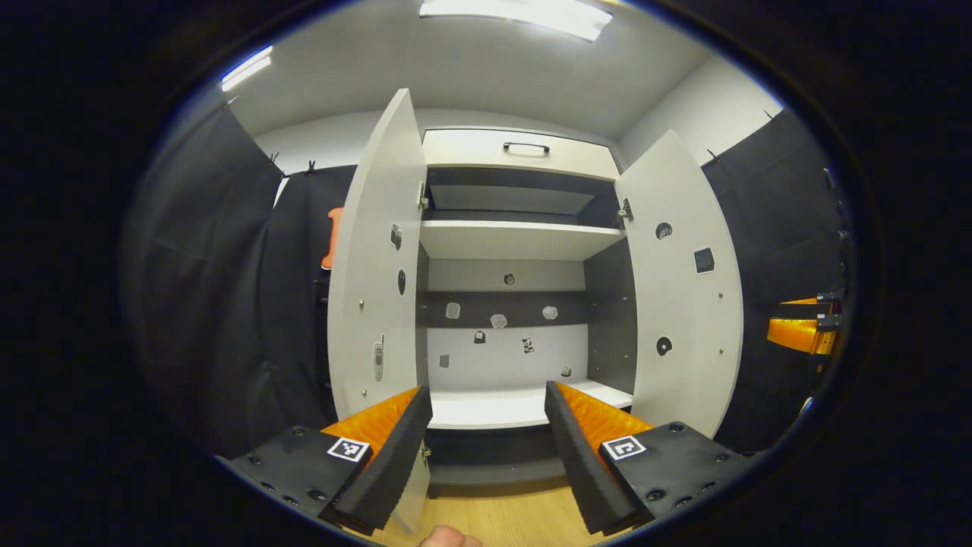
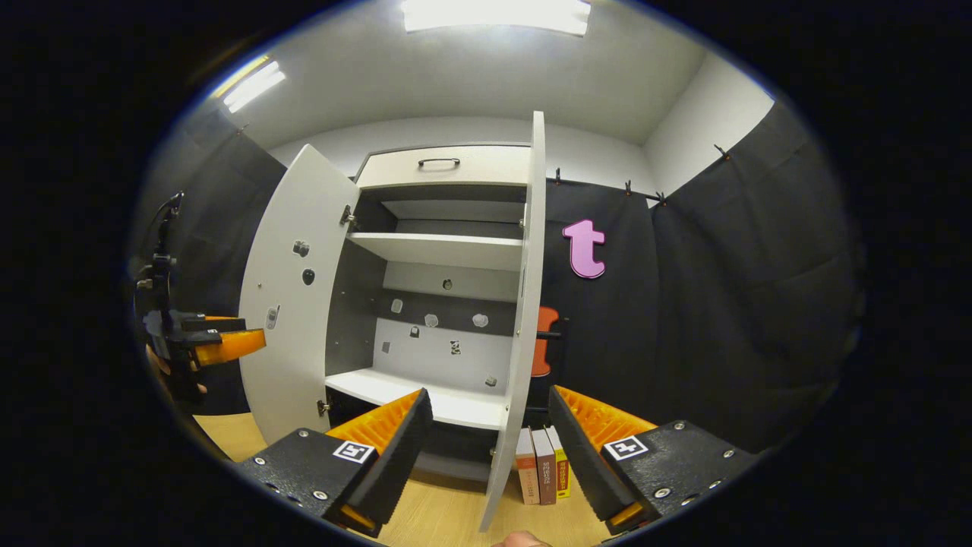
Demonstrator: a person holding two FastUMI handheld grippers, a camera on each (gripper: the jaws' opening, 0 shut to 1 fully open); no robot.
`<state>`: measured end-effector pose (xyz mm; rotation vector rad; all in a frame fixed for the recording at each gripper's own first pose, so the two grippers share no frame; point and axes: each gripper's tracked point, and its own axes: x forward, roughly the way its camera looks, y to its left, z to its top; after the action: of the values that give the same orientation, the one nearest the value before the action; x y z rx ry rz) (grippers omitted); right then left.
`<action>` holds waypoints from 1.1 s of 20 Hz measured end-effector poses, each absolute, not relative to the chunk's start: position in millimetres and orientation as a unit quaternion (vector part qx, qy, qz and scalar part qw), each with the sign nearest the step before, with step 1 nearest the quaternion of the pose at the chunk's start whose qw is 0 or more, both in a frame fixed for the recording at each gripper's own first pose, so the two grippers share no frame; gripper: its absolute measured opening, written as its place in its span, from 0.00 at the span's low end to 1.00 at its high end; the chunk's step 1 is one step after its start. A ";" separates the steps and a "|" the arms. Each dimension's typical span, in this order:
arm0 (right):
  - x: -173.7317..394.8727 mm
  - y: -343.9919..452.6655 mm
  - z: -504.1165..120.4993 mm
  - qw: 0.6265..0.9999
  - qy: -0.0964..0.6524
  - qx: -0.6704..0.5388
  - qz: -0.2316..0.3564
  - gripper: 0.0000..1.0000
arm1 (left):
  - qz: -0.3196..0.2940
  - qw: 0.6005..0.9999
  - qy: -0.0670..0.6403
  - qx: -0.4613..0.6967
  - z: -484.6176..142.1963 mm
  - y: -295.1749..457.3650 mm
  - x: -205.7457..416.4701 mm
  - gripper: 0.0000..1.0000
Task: Open the right door of the double-door shoe cabinet with the right hand, and open the left door with the left hand.
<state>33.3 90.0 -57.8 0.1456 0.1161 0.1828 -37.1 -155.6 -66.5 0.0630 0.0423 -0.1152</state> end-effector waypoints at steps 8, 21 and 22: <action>49.7 80.7 -66.9 0.992 0.055 0.066 0.097 0.94 | -0.056 0.998 0.009 0.036 -68.3 -181.5 -14.8 0.95; 74.6 75.9 -79.6 0.991 0.072 0.073 0.086 0.94 | -0.070 0.997 0.021 0.040 -78.6 -196.1 5.2 0.95; 75.5 77.2 -77.1 0.991 0.070 0.073 0.087 0.94 | -0.069 0.997 0.018 0.040 -76.6 -195.3 6.4 0.95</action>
<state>75.5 77.2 -77.1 0.1454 0.1399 0.1738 6.4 -195.3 -76.6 0.0795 0.0360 -0.1377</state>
